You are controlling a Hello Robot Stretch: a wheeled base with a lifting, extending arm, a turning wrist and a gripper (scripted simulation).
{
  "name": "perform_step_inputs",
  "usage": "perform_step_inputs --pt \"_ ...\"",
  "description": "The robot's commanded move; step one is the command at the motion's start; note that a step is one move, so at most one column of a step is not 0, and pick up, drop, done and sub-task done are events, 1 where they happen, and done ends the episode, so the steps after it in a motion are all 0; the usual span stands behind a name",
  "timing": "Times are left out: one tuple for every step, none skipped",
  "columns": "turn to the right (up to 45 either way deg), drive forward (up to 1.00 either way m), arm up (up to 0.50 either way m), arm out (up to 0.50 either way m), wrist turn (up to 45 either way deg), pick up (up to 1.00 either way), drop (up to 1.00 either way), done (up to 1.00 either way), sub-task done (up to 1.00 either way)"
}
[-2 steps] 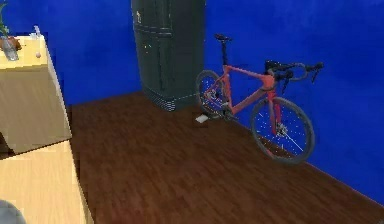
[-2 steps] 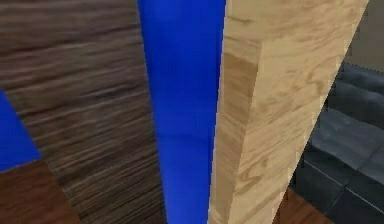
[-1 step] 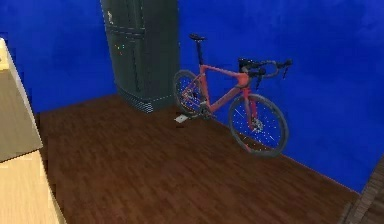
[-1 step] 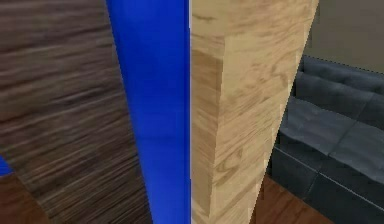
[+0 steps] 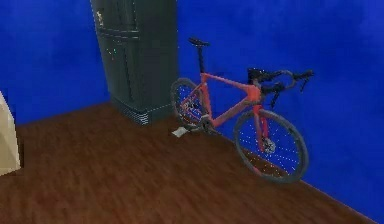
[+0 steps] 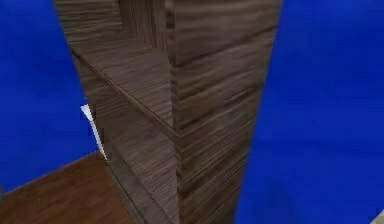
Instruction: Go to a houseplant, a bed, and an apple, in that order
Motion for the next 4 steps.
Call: perform_step_inputs --pt "-39.0 0.0 0.0 0.0 0.0 0.0 0.0 0.0 0.0" --pt "0.0 1.0 0.0 0.0 0.0 0.0 0.0 0.0 0.0" --pt "-15.0 0.0 0.0 0.0 0.0 0.0 0.0 0.0 0.0" --pt "0.0 0.1 0.0 0.0 0.0 0.0 0.0 0.0 0.0"
